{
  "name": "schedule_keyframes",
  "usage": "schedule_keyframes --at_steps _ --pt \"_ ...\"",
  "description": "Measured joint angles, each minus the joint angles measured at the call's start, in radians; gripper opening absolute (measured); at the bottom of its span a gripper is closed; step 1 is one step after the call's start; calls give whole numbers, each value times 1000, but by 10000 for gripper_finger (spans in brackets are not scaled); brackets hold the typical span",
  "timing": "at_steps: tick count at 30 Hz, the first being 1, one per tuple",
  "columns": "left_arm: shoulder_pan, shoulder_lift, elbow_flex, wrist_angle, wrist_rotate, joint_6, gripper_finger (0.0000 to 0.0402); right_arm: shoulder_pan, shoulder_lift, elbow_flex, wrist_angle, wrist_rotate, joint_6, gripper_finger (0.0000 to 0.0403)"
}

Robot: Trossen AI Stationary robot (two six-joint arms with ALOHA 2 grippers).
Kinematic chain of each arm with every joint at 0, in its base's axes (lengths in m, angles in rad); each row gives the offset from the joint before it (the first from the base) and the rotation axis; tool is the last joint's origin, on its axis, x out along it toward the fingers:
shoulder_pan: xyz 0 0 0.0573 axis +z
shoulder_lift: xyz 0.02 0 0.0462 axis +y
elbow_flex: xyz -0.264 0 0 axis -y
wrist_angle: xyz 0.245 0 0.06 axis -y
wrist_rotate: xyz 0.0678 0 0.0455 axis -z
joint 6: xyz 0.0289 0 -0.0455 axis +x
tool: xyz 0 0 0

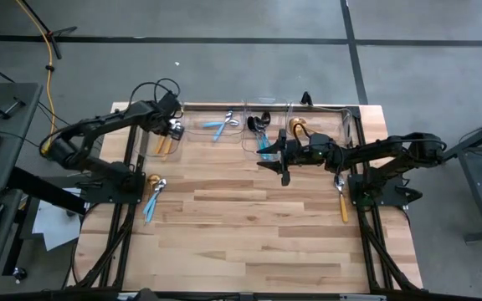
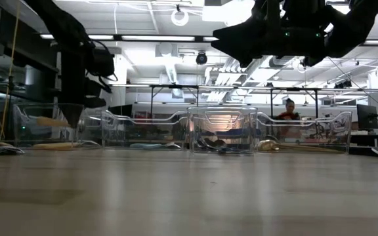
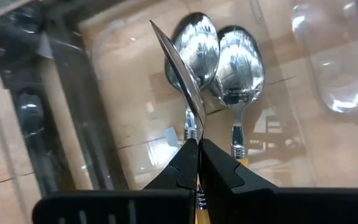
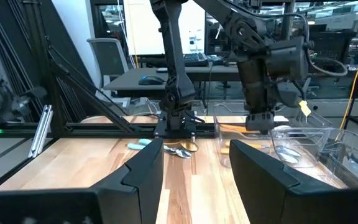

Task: Sort silverware by color (type)
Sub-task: Put the yellow spoon into the left transparent bin

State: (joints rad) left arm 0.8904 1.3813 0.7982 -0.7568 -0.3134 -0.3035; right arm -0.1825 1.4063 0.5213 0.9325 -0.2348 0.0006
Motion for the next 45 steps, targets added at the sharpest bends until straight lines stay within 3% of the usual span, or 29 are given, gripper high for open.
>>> schedule_keyframes --at_steps 8,23,37,45 --pt "13 78 1 52 49 28 0 0 0 0 0 0 0 169" --pt "14 79 1 71 36 52 16 0 0 0 -1 0 1 169" --pt "15 69 0 62 45 44 99 0 0 0 -2 0 0 169" --pt "15 7 -1 19 43 44 119 0 0 0 -2 0 0 169"
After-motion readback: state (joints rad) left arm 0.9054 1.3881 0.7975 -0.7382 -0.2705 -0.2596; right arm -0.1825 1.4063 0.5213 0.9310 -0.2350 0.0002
